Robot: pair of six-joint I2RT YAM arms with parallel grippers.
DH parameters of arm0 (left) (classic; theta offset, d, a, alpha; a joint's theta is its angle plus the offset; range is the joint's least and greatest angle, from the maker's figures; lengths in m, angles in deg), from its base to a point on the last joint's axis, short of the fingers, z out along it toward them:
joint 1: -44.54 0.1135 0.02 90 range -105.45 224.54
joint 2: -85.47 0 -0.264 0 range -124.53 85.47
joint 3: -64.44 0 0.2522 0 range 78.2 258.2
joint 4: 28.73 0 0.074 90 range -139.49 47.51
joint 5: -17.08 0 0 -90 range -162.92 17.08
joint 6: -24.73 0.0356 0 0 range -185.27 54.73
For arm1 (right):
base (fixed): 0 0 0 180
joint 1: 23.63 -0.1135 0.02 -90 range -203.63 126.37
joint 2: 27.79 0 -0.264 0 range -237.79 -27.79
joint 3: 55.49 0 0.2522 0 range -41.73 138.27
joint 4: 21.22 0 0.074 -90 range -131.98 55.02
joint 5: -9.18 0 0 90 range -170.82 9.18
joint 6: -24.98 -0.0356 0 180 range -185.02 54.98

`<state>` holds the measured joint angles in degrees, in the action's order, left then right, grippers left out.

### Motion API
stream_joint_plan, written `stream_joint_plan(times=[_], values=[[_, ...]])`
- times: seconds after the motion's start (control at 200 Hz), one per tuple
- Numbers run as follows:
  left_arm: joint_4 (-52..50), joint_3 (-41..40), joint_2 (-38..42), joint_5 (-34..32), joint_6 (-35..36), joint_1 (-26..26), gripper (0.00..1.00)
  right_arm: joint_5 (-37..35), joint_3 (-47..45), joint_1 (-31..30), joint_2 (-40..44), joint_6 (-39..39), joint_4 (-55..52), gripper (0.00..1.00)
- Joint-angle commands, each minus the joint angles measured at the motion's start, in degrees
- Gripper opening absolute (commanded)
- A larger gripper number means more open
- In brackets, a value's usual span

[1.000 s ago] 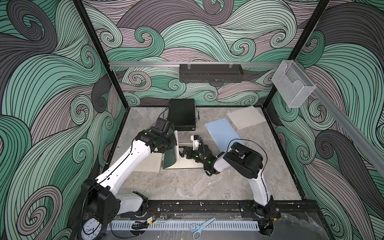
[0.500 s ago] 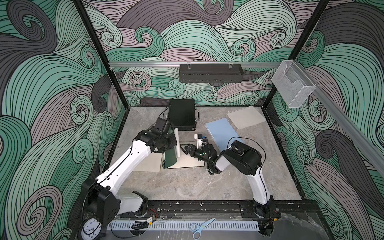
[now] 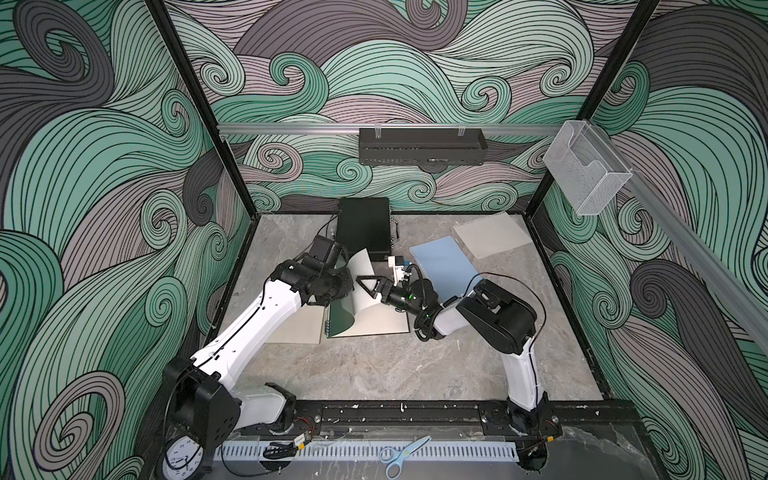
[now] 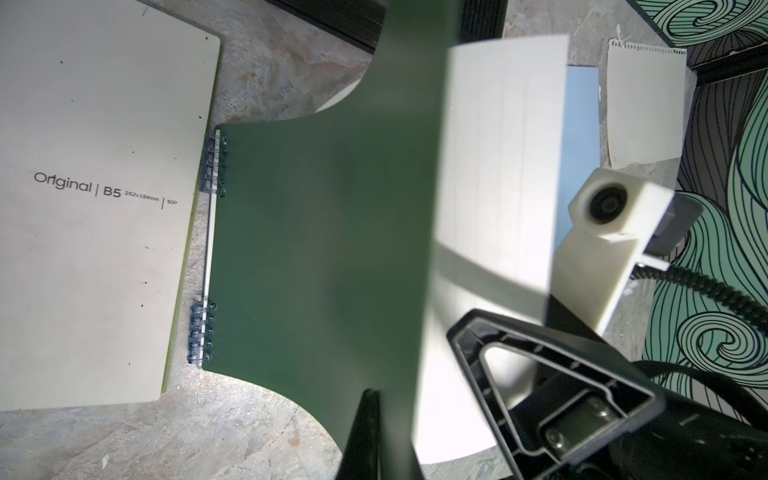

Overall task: Tear off pages from different notebooks
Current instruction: Tear off the paper from the notebook.

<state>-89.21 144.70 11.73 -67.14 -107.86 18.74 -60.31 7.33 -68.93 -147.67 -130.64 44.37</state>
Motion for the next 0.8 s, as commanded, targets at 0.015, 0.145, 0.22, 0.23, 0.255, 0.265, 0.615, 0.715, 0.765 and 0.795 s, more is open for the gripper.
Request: stream_joint_plan(times=[0.015, 0.145, 0.22, 0.23, 0.255, 0.265, 0.615, 0.715, 0.765, 0.795], values=[[-0.48, -0.05, 0.80, -0.07, 0.90, -0.39, 0.00, 1.53, 0.19, 0.38, 0.48, -1.33, 1.08, 0.99], [-0.48, -0.05, 0.73, -0.06, 0.80, -0.39, 0.00, 1.19, -1.30, 0.64, 2.72, -0.20, 1.01, 0.99], [-0.48, -0.05, 0.76, -0.07, 0.79, -0.33, 0.00, 0.70, -2.17, 1.13, 3.50, -0.25, 0.99, 0.99], [-0.43, -0.05, 0.78, -0.07, 0.80, -0.40, 0.00, 0.52, -2.25, 1.23, 3.48, -0.39, 0.98, 0.99], [-0.50, -0.05, 0.79, -0.04, 0.75, -0.44, 0.00, 0.21, -2.42, 1.49, 3.29, -1.01, 0.94, 0.99], [-0.44, -0.05, 0.83, -0.02, 0.75, -0.45, 0.00, 0.18, -2.45, 1.67, 3.08, -1.28, 0.97, 0.99], [-0.48, 0.03, 0.48, -0.16, 0.84, -0.39, 0.00, 3.80, -0.51, 5.07, -2.07, -5.12, -7.10, 0.99], [-0.51, 0.03, 0.46, -0.24, 0.84, -0.39, 0.00, 3.75, -0.60, 5.67, -0.35, -2.86, -15.49, 0.99], [-0.48, 0.03, 0.44, -0.32, 0.84, -0.40, 0.00, 3.38, -1.03, 6.07, 0.82, -1.95, -19.61, 0.99], [-0.47, 0.01, 0.48, -0.26, 0.84, -0.39, 0.00, 2.95, -1.51, 6.21, 1.43, -1.35, -21.16, 0.99]])
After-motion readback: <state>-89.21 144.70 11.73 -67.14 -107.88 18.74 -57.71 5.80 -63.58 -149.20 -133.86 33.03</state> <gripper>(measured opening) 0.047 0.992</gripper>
